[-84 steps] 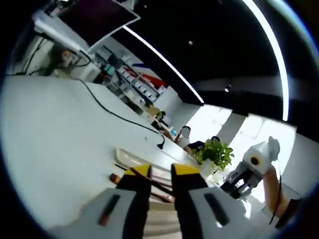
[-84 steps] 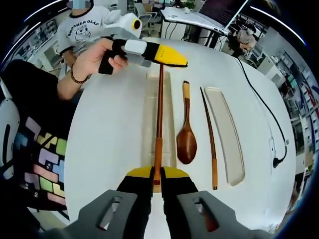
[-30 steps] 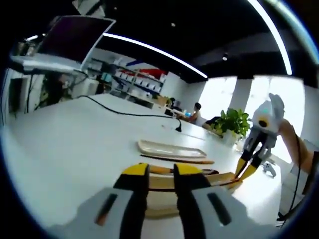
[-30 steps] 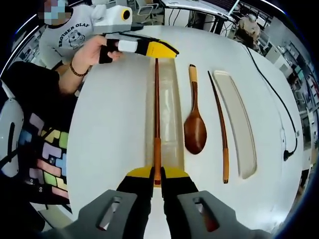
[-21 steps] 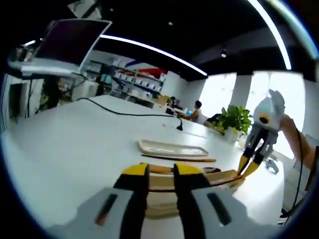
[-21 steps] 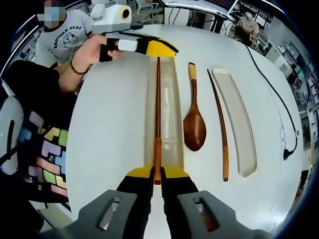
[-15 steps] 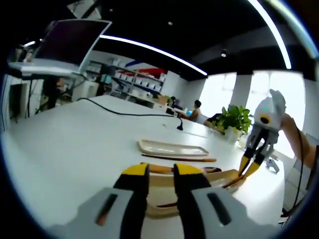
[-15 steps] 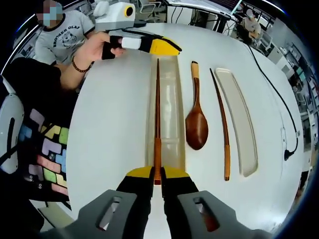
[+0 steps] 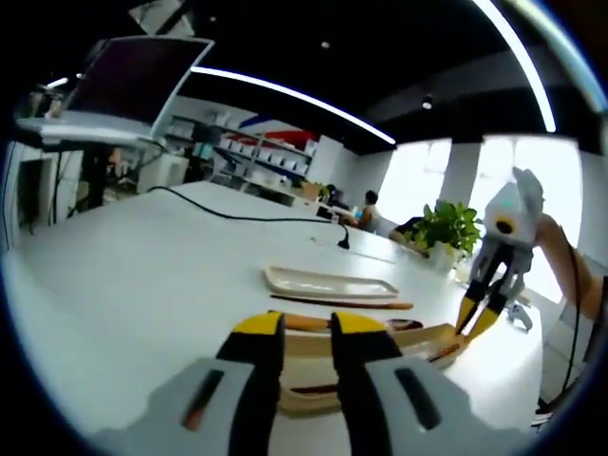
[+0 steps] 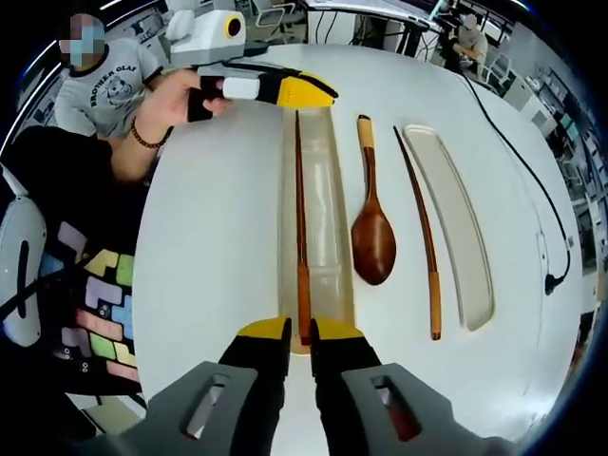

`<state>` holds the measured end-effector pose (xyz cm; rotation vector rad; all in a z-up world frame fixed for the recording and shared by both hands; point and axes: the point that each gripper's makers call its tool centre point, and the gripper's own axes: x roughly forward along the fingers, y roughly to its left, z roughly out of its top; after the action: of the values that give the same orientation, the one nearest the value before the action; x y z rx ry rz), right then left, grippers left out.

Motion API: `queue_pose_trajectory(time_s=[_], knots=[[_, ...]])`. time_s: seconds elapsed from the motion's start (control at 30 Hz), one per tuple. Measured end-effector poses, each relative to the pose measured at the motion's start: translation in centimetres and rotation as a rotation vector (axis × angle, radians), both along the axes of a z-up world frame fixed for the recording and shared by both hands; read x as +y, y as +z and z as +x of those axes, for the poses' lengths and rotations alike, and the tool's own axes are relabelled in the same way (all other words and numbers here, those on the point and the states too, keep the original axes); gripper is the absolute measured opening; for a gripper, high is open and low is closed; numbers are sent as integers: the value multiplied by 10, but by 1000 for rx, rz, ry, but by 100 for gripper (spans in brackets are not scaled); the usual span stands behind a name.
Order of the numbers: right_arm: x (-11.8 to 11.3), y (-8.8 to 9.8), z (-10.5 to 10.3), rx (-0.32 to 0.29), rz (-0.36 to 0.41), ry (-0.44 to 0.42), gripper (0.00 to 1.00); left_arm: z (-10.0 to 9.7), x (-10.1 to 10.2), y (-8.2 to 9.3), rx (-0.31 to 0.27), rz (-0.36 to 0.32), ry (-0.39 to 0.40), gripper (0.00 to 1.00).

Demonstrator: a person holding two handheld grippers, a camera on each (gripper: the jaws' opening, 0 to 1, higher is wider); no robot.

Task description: Arrange the utensils inside the cutlery case until each visible utensil rests in its matching compartment.

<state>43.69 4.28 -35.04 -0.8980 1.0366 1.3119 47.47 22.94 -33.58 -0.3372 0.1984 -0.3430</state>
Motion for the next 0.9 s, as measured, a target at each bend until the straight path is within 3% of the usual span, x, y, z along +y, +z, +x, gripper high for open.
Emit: queue_pose_trajectory(time_s=[0.37, 0.43, 0.53, 0.73, 0.9], knots=[[1, 11, 1, -19, 42, -21, 9, -1, -1, 1, -5, -5, 1, 21], [2, 13, 2, -24, 51, -24, 10, -1, 0, 11, -44, -37, 8, 21], [1, 15, 0, -34, 60, -26, 11, 0, 1, 18, -58, -52, 12, 21], [-1, 22, 8, -50, 84, -46, 12, 7, 0, 22, -46, -34, -2, 21], [-3, 24, 19, -69, 101, -89, 12, 22, -4, 26, -13, 37, -55, 21]])
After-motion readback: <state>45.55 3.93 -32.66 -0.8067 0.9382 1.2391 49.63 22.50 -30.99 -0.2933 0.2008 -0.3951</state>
